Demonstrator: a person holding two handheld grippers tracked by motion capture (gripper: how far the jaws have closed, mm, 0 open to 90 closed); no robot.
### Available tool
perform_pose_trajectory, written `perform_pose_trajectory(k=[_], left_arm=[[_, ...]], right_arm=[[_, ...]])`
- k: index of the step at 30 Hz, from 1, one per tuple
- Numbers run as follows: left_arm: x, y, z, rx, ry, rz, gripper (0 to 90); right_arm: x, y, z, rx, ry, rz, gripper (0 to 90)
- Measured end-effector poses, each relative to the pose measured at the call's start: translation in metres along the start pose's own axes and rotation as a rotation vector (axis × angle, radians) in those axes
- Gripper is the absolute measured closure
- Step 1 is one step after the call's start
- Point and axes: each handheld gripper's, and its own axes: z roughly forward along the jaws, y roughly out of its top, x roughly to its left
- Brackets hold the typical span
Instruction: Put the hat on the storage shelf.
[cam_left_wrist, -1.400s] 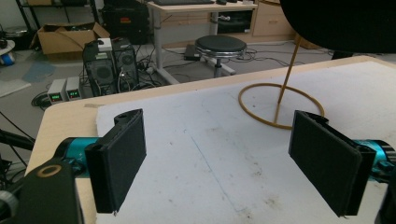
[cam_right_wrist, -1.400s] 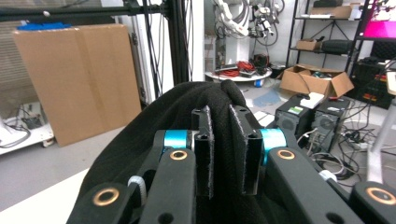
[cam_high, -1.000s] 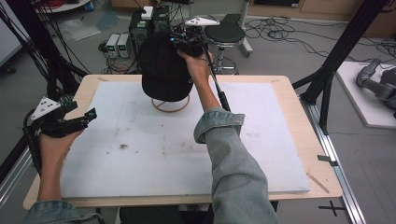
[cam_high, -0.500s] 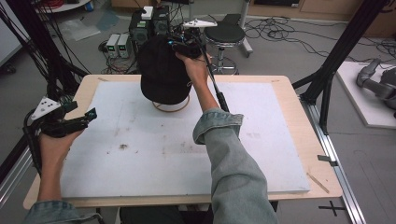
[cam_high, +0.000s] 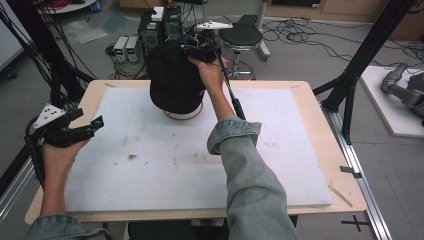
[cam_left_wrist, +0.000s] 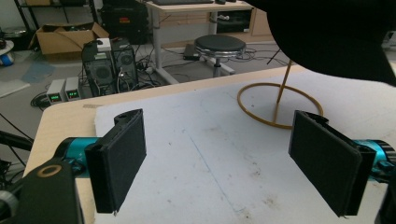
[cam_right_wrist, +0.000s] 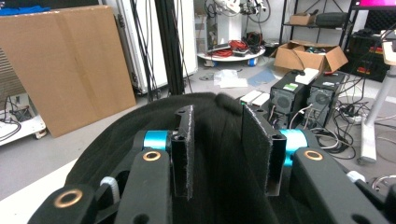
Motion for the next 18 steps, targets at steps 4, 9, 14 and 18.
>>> perform_pose_trajectory(k=[4,9,14,18], left_arm=[[0.0,0.0,0.0,0.001,0.0,0.004,19.2],[-0.001,0.001,0.0,0.001,-0.001,0.004,19.2],[-0.001,0.001,0.0,0.0,0.0,0.004,19.2],[-0.002,0.001,0.002,0.004,0.0,0.007,19.2]], right_arm=[[-0.001,0.001,-0.001,0.004,-0.01,-0.009,65.0],[-0.002,0.001,-0.003,0.008,-0.013,-0.006,62.0],[-0.003,0.003,-0.007,0.006,-0.02,-0.004,58.6],[-0.006,0.002,-0.014,-0.003,-0.035,-0.007,56.9]])
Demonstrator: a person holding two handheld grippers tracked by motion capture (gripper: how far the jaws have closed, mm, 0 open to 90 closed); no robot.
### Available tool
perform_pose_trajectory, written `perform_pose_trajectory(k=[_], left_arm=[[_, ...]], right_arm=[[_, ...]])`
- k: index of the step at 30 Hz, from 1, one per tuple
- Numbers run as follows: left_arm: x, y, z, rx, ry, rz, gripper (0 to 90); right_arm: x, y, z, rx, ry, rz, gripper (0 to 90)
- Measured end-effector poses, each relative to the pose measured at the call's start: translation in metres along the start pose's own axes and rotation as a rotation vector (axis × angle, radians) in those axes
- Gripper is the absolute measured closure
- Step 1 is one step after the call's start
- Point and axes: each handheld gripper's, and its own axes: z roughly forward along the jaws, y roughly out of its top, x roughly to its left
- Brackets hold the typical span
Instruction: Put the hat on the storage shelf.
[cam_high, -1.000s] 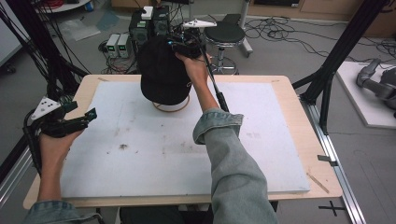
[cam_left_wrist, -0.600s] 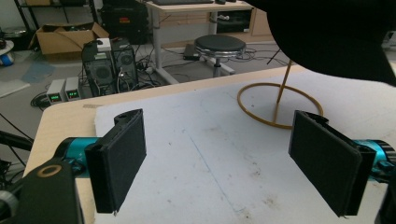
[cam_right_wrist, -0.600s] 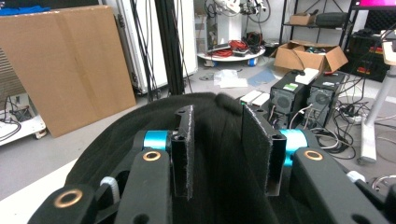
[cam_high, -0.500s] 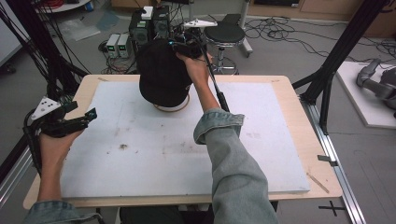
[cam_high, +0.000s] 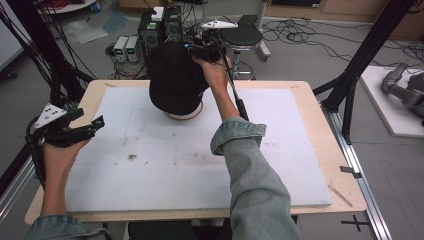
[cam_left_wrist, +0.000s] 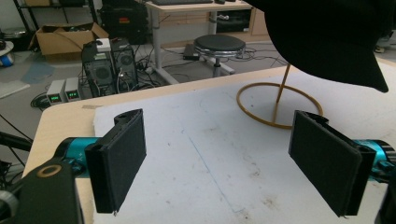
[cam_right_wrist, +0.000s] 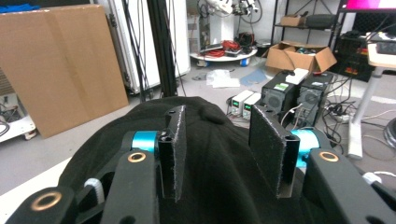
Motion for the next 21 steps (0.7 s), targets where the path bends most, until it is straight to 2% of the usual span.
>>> perform_pose_trajectory(k=[4,8,10,11,13,17,21], left_arm=[[-0.002,0.0,0.002,0.001,-0.004,0.004,19.1],[-0.004,0.001,0.005,0.011,-0.007,0.013,19.1],[-0.005,0.001,0.006,0.007,-0.007,0.011,19.1],[-0.005,0.001,0.006,0.012,-0.006,0.017,19.1],[-0.006,0.001,0.007,0.014,-0.007,0.017,19.1],[-0.006,0.001,0.01,0.017,-0.007,0.021,19.1],[-0.005,0.001,0.012,0.021,-0.005,0.02,19.1]], right_arm=[[-0.01,-0.004,-0.012,-0.001,-0.023,0.009,55.3],[-0.02,-0.005,-0.021,0.015,-0.027,0.024,53.0],[-0.026,-0.007,-0.032,-0.001,-0.048,0.019,52.7],[-0.026,-0.007,-0.032,-0.001,-0.048,0.019,52.7],[-0.033,-0.011,-0.045,0.005,-0.067,0.02,50.4],[-0.04,-0.014,-0.055,0.016,-0.075,0.022,48.1],[-0.052,-0.026,-0.079,0.015,-0.104,0.019,45.6]])
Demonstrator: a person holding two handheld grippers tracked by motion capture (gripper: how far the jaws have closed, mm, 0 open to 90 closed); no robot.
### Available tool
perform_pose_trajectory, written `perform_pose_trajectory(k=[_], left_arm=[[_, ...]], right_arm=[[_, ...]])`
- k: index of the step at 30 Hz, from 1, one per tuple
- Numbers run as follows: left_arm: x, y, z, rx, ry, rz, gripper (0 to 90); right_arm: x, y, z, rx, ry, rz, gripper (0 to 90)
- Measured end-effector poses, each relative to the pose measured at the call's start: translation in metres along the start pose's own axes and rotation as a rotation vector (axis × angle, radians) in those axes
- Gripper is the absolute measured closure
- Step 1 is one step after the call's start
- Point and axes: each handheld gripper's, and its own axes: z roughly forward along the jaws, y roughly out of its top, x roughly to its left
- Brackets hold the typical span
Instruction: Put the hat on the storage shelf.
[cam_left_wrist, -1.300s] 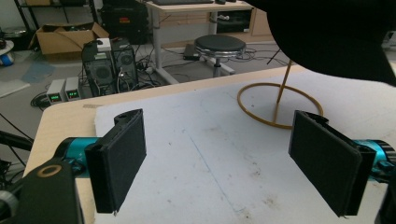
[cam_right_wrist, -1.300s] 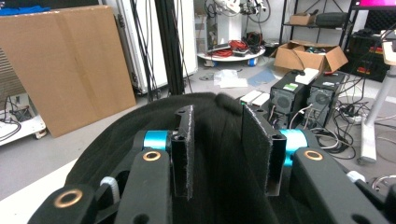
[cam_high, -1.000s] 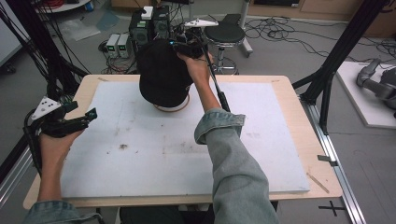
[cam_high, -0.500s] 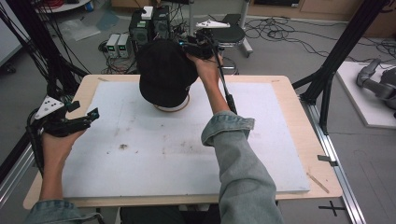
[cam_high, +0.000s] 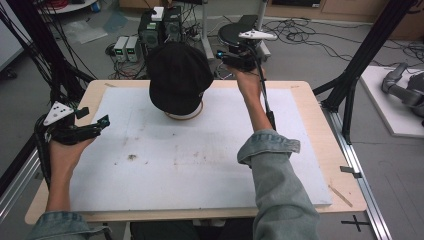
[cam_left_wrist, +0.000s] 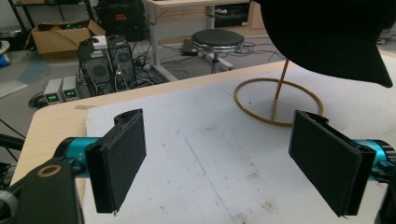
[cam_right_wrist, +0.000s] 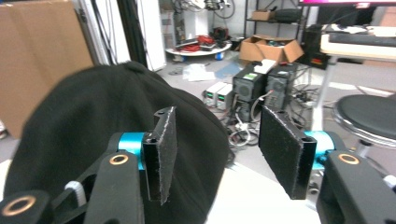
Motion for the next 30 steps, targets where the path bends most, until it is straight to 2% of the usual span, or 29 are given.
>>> perform_pose_trajectory(k=[2,3,4,5,6,8,10,13,20,22,30], left_arm=[[0.0,0.0,0.001,-0.002,0.0,-0.002,19.1],[0.0,0.0,0.002,-0.003,-0.002,-0.004,19.1],[0.0,0.0,0.003,-0.001,-0.002,-0.003,19.1],[0.0,0.001,0.004,-0.002,-0.001,-0.003,19.1],[0.0,0.001,0.005,0.001,-0.003,-0.001,19.1],[0.0,0.001,0.007,0.002,-0.005,0.0,19.1],[-0.001,0.001,0.009,0.01,-0.006,0.003,19.1],[-0.002,0.001,0.011,0.01,-0.008,0.005,19.1],[-0.003,0.002,0.011,0.01,-0.006,0.01,19.1],[-0.003,0.002,0.011,0.014,-0.007,0.013,19.1],[-0.004,0.002,0.012,0.012,-0.005,0.013,19.1]], right_arm=[[-0.008,-0.003,-0.006,0.039,0.0,0.02,41.7],[-0.008,-0.003,-0.006,0.039,0.0,0.02,41.7],[-0.012,-0.008,-0.016,0.022,-0.017,0.009,41.8],[-0.012,-0.008,-0.016,0.022,-0.017,0.009,41.8],[-0.016,-0.012,-0.024,0.017,-0.035,0.004,40.0],[-0.019,-0.013,-0.027,0.033,-0.034,0.014,37.5],[-0.024,-0.02,-0.041,0.021,-0.06,-0.004,36.3],[-0.028,-0.025,-0.053,0.033,-0.069,0.003,32.3],[-0.03,-0.038,-0.077,0.025,-0.094,-0.013,25.0],[-0.03,-0.046,-0.089,0.034,-0.107,-0.021,22.9],[-0.03,-0.061,-0.11,0.018,-0.116,-0.021,22.5]])
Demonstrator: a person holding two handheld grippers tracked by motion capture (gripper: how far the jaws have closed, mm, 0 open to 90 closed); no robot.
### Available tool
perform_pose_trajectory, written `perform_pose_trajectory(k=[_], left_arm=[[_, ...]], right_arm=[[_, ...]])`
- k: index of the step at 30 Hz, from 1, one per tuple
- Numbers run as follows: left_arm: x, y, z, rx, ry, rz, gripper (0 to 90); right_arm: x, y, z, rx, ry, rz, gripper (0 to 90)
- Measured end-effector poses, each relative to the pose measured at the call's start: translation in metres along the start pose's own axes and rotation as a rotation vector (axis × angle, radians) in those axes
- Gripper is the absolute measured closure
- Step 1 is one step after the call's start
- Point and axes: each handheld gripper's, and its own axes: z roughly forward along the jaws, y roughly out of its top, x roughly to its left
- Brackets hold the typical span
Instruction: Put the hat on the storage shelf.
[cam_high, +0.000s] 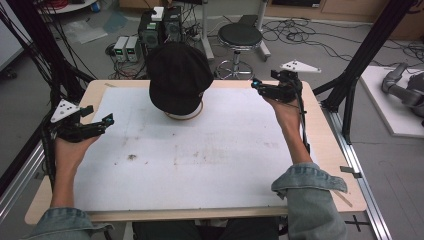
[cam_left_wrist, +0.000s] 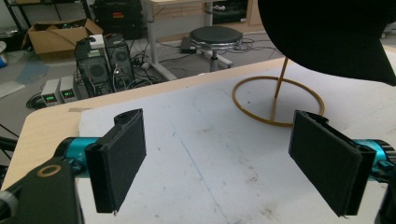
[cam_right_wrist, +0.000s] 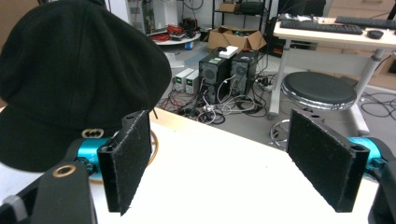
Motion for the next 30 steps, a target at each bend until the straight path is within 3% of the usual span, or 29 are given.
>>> perform_pose_trajectory(k=[9,14,24,26,30], left_arm=[[-0.001,0.0,0.001,0.003,0.001,0.005,19.1],[-0.001,0.0,0.001,0.003,0.001,0.007,19.1],[-0.001,0.001,0.0,0.0,0.005,0.004,19.1],[-0.001,0.001,0.0,0.0,0.004,0.005,19.1],[-0.002,0.001,0.0,0.001,0.004,0.009,19.1]], right_arm=[[-0.003,-0.024,-0.022,-0.009,-0.023,0.02,22.0],[-0.006,-0.049,-0.037,0.01,-0.036,0.039,21.2],[-0.01,-0.081,-0.052,0.022,-0.048,0.072,20.5],[-0.011,-0.084,-0.053,0.053,-0.045,0.084,19.1],[-0.011,-0.082,-0.057,0.026,-0.049,0.085,19.1]])
